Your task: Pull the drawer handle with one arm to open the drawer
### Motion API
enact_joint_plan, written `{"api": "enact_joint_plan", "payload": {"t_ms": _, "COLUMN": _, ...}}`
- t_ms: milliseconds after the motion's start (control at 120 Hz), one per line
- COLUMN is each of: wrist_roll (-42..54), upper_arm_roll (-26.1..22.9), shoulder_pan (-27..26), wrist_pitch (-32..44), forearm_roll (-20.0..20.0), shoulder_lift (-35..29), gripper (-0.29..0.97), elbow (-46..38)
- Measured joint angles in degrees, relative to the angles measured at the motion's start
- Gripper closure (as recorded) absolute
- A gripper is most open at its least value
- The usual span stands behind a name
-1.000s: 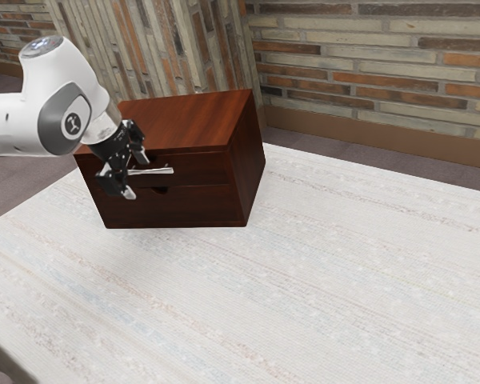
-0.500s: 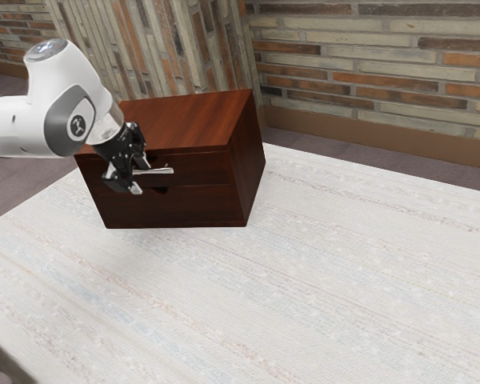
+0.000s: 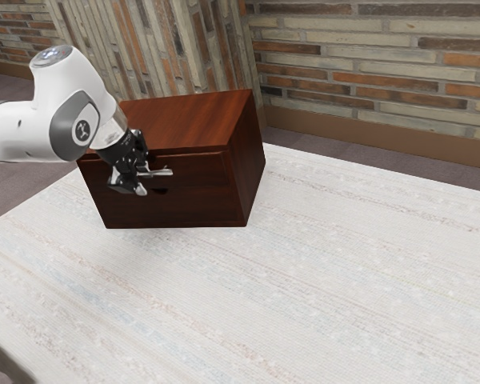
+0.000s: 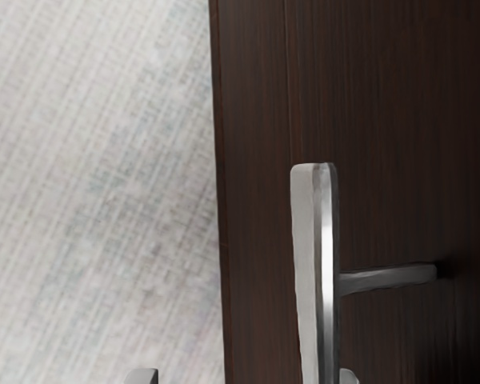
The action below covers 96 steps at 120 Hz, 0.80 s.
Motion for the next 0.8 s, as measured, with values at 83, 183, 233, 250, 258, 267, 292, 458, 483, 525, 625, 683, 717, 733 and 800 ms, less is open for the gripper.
{"api": "enact_joint_plan", "payload": {"t_ms": 83, "wrist_roll": 0.0, "upper_arm_roll": 0.0, "shoulder_pan": 0.0, "wrist_pitch": 0.1, "forearm_roll": 0.0, "shoulder_lift": -0.1, "gripper": 0.53, "elbow": 0.0}}
{"api": "enact_joint_plan", "payload": {"t_ms": 183, "wrist_roll": 0.0, "upper_arm_roll": 0.0, "shoulder_pan": 0.0, "wrist_pitch": 0.2, "forearm_roll": -0.1, "shoulder_lift": -0.1, "gripper": 0.56, "elbow": -0.1}}
{"api": "enact_joint_plan", "payload": {"t_ms": 233, "wrist_roll": 0.0, "upper_arm_roll": 0.0, "shoulder_pan": 0.0, "wrist_pitch": 0.3, "forearm_roll": -0.1, "shoulder_lift": -0.1, "gripper": 0.57, "elbow": -0.2}}
{"api": "enact_joint_plan", "payload": {"t_ms": 250, "wrist_roll": 0.0, "upper_arm_roll": 0.0, "shoulder_pan": 0.0, "wrist_pitch": 0.4, "forearm_roll": -0.1, "shoulder_lift": -0.1, "gripper": 0.58, "elbow": -0.3}}
{"api": "enact_joint_plan", "payload": {"t_ms": 258, "wrist_roll": 0.0, "upper_arm_roll": 0.0, "shoulder_pan": 0.0, "wrist_pitch": 0.4, "forearm_roll": -0.1, "shoulder_lift": -0.1, "gripper": 0.58, "elbow": -0.3}}
{"api": "enact_joint_plan", "payload": {"t_ms": 267, "wrist_roll": 0.0, "upper_arm_roll": 0.0, "shoulder_pan": 0.0, "wrist_pitch": 0.4, "forearm_roll": -0.1, "shoulder_lift": -0.2, "gripper": 0.58, "elbow": -0.3}}
{"api": "enact_joint_plan", "payload": {"t_ms": 292, "wrist_roll": 0.0, "upper_arm_roll": 0.0, "shoulder_pan": 0.0, "wrist_pitch": 0.5, "forearm_roll": -0.1, "shoulder_lift": -0.2, "gripper": 0.59, "elbow": -0.3}}
{"api": "enact_joint_plan", "payload": {"t_ms": 458, "wrist_roll": 0.0, "upper_arm_roll": 0.0, "shoulder_pan": -0.1, "wrist_pitch": 0.7, "forearm_roll": 0.0, "shoulder_lift": -1.3, "gripper": 0.62, "elbow": -2.0}}
{"api": "enact_joint_plan", "payload": {"t_ms": 483, "wrist_roll": 0.0, "upper_arm_roll": 0.0, "shoulder_pan": -0.1, "wrist_pitch": 0.8, "forearm_roll": 0.0, "shoulder_lift": -1.8, "gripper": 0.62, "elbow": -2.5}}
{"api": "enact_joint_plan", "payload": {"t_ms": 525, "wrist_roll": 0.0, "upper_arm_roll": 0.0, "shoulder_pan": -0.2, "wrist_pitch": 0.8, "forearm_roll": 0.0, "shoulder_lift": -2.3, "gripper": 0.62, "elbow": -3.2}}
{"api": "enact_joint_plan", "payload": {"t_ms": 625, "wrist_roll": 0.0, "upper_arm_roll": 0.0, "shoulder_pan": -0.7, "wrist_pitch": 0.9, "forearm_roll": 0.1, "shoulder_lift": -3.5, "gripper": 0.62, "elbow": -4.8}}
{"api": "enact_joint_plan", "payload": {"t_ms": 683, "wrist_roll": 0.0, "upper_arm_roll": 0.0, "shoulder_pan": -0.8, "wrist_pitch": 0.9, "forearm_roll": 0.1, "shoulder_lift": -4.1, "gripper": 0.61, "elbow": -5.5}}
{"api": "enact_joint_plan", "payload": {"t_ms": 717, "wrist_roll": 0.0, "upper_arm_roll": 0.0, "shoulder_pan": -0.9, "wrist_pitch": 0.9, "forearm_roll": 0.2, "shoulder_lift": -4.5, "gripper": 0.61, "elbow": -5.9}}
{"api": "enact_joint_plan", "payload": {"t_ms": 733, "wrist_roll": 0.0, "upper_arm_roll": 0.0, "shoulder_pan": -0.9, "wrist_pitch": 0.9, "forearm_roll": 0.2, "shoulder_lift": -4.8, "gripper": 0.60, "elbow": -6.2}}
{"api": "enact_joint_plan", "payload": {"t_ms": 800, "wrist_roll": 0.1, "upper_arm_roll": 0.0, "shoulder_pan": -0.9, "wrist_pitch": 0.9, "forearm_roll": 0.2, "shoulder_lift": -5.8, "gripper": 0.59, "elbow": -7.4}}
